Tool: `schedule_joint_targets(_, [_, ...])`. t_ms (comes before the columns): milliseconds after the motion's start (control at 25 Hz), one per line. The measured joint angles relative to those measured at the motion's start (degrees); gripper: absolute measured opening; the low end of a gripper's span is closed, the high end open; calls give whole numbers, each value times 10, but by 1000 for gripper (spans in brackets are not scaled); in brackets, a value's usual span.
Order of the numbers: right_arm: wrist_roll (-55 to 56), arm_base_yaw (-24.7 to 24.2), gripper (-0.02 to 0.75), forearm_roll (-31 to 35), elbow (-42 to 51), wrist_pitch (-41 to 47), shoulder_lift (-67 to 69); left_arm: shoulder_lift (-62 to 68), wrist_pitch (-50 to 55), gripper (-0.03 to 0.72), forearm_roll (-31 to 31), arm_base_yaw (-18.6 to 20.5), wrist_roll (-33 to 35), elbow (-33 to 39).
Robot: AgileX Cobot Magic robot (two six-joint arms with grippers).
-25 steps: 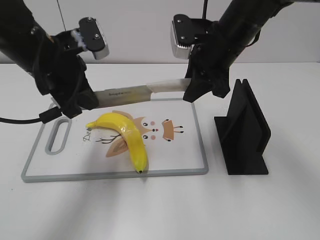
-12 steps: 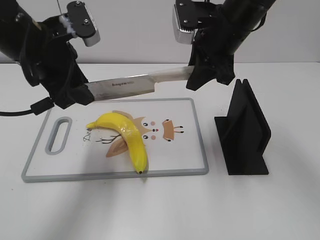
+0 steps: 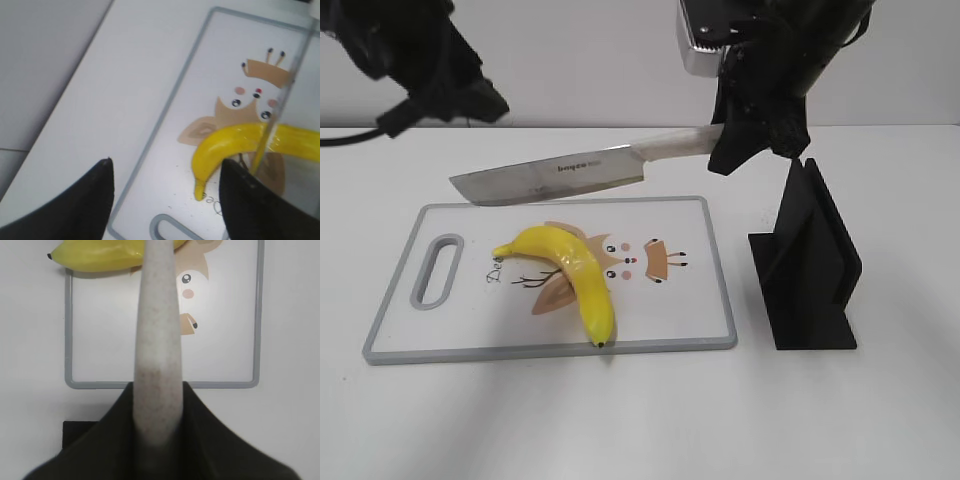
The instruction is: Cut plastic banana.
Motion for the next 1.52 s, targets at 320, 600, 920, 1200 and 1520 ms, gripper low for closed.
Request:
schedule_joint_targets(320, [304,0,169,-12,-21,17,-23,-13,122,603,214,47,-326,-93])
schedule_joint_targets(600, [492,-1,169,-18,-42,41,-32,-15,275,587,226,138,-472,-147])
schedule_joint_targets(920, [642,-2,169,-18,3,43,-105,-110,285,585,137,206,-489,-76])
schedule_joint_targets(1200, [712,-2,169,-18,148,-42,-217,-261,286,573,134,206,-490,36])
schedule_joint_targets(1520, [800,-2,169,-75,304,-125,-321,-471,260,561,137,206,-490,221])
